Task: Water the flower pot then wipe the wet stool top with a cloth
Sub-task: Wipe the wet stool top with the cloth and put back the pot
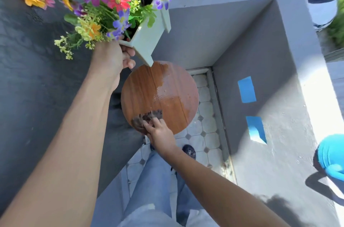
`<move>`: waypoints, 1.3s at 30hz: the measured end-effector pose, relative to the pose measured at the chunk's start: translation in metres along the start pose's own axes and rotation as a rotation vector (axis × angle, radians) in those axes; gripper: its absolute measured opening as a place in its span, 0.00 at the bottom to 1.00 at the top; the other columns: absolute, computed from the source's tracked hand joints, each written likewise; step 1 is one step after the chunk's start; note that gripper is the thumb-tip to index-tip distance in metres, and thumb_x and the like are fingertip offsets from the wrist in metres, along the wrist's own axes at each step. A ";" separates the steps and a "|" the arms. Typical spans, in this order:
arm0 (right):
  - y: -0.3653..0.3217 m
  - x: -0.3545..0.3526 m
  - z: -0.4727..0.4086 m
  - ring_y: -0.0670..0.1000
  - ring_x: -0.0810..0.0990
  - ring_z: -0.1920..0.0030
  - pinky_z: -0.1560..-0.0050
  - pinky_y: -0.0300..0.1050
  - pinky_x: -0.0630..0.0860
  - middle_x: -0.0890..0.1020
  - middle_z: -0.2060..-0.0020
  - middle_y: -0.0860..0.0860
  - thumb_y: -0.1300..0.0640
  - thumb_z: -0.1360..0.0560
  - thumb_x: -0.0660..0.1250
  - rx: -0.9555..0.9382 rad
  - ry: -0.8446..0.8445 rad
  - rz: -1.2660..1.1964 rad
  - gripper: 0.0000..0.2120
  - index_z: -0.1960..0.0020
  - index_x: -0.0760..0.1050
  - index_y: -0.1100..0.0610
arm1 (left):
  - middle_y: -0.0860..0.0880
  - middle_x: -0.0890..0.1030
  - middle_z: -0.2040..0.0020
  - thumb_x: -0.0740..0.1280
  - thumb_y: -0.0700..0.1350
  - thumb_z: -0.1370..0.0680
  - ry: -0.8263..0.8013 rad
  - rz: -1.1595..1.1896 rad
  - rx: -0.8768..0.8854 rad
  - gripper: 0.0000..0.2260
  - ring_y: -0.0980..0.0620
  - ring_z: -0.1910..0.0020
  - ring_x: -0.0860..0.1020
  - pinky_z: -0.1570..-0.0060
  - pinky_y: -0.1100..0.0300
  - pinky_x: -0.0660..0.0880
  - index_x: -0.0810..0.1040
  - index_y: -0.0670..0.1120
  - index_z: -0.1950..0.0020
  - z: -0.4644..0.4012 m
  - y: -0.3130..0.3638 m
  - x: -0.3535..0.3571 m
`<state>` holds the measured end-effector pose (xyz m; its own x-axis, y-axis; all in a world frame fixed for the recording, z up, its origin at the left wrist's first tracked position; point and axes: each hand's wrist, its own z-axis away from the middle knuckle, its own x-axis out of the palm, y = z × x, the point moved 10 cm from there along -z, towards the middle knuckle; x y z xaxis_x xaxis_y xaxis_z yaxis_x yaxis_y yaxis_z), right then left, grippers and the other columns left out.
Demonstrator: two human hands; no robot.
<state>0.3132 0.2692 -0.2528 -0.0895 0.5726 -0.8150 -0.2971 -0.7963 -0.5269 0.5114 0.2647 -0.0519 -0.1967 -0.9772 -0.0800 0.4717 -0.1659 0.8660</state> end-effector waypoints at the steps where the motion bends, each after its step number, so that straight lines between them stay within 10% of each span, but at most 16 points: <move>1: -0.002 0.001 0.009 0.58 0.73 0.51 0.69 0.51 0.79 0.74 0.45 0.55 0.62 0.27 0.65 -0.045 -0.001 0.011 0.22 0.34 0.72 0.52 | 0.45 0.72 0.69 0.48 0.30 0.26 -0.001 0.005 0.003 0.17 0.58 0.77 0.70 0.76 0.62 0.63 0.71 0.44 0.65 0.000 0.001 0.000; 6: 0.066 -0.043 0.027 0.57 0.75 0.51 0.55 0.47 0.78 0.77 0.48 0.55 0.61 0.26 0.67 -0.174 0.024 0.022 0.22 0.33 0.74 0.52 | 0.47 0.73 0.70 0.48 0.32 0.25 -0.009 0.030 0.010 0.17 0.57 0.76 0.70 0.77 0.62 0.63 0.72 0.45 0.65 0.001 0.005 -0.003; 11: 0.184 -0.124 -0.014 0.45 0.72 0.68 0.66 0.34 0.70 0.62 0.40 0.77 0.57 0.25 0.62 0.463 0.242 -0.437 0.20 0.37 0.67 0.68 | 0.49 0.73 0.72 0.48 0.33 0.23 0.008 0.043 -0.006 0.17 0.58 0.77 0.70 0.77 0.62 0.63 0.72 0.45 0.65 0.002 0.003 0.000; 15: 0.162 -0.116 -0.021 0.39 0.71 0.64 0.61 0.39 0.73 0.70 0.39 0.71 0.51 0.29 0.62 0.456 0.241 -0.481 0.06 0.55 0.76 0.43 | 0.47 0.72 0.73 0.49 0.32 0.23 0.007 0.047 -0.034 0.17 0.58 0.79 0.69 0.77 0.62 0.63 0.72 0.44 0.66 0.004 -0.002 0.003; 17: 0.137 -0.101 -0.010 0.44 0.74 0.60 0.60 0.41 0.73 0.74 0.38 0.62 0.57 0.30 0.62 0.308 0.237 -0.315 0.17 0.50 0.78 0.37 | 0.46 0.73 0.70 0.49 0.33 0.23 -0.001 0.022 -0.022 0.17 0.58 0.79 0.69 0.77 0.62 0.64 0.72 0.44 0.65 0.004 -0.002 0.004; 23: 0.049 -0.037 0.016 0.56 0.75 0.49 0.47 0.48 0.76 0.77 0.47 0.55 0.65 0.27 0.66 -0.069 -0.040 -0.179 0.20 0.35 0.77 0.56 | 0.46 0.74 0.69 0.49 0.33 0.23 -0.006 0.028 -0.014 0.16 0.58 0.79 0.69 0.77 0.61 0.64 0.72 0.45 0.64 0.001 -0.002 0.003; 28: 0.081 -0.092 0.000 0.44 0.79 0.46 0.38 0.38 0.73 0.84 0.45 0.51 0.55 0.26 0.72 0.339 0.170 -0.610 0.17 0.39 0.80 0.57 | 0.45 0.74 0.69 0.50 0.34 0.22 -0.011 0.033 -0.003 0.15 0.58 0.79 0.69 0.77 0.61 0.64 0.72 0.44 0.64 -0.003 0.002 -0.002; 33: 0.121 -0.133 -0.018 0.60 0.68 0.30 0.30 0.52 0.68 0.71 0.32 0.62 0.49 0.24 0.65 0.478 0.208 -0.426 0.28 0.27 0.66 0.54 | 0.46 0.73 0.69 0.49 0.32 0.24 -0.015 0.012 0.008 0.16 0.58 0.78 0.70 0.76 0.60 0.64 0.72 0.44 0.65 -0.004 0.004 -0.002; 39: 0.110 -0.097 -0.029 0.57 0.65 0.33 0.36 0.56 0.71 0.67 0.35 0.56 0.35 0.23 0.56 0.391 0.129 0.050 0.32 0.23 0.55 0.46 | 0.47 0.74 0.69 0.49 0.32 0.24 0.002 0.008 -0.018 0.16 0.58 0.77 0.70 0.75 0.60 0.63 0.71 0.44 0.64 -0.005 0.000 -0.004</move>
<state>0.3164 0.1207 -0.2389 -0.0001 0.4861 -0.8739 -0.6362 -0.6743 -0.3750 0.5165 0.2674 -0.0537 -0.1910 -0.9788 -0.0740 0.4886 -0.1602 0.8577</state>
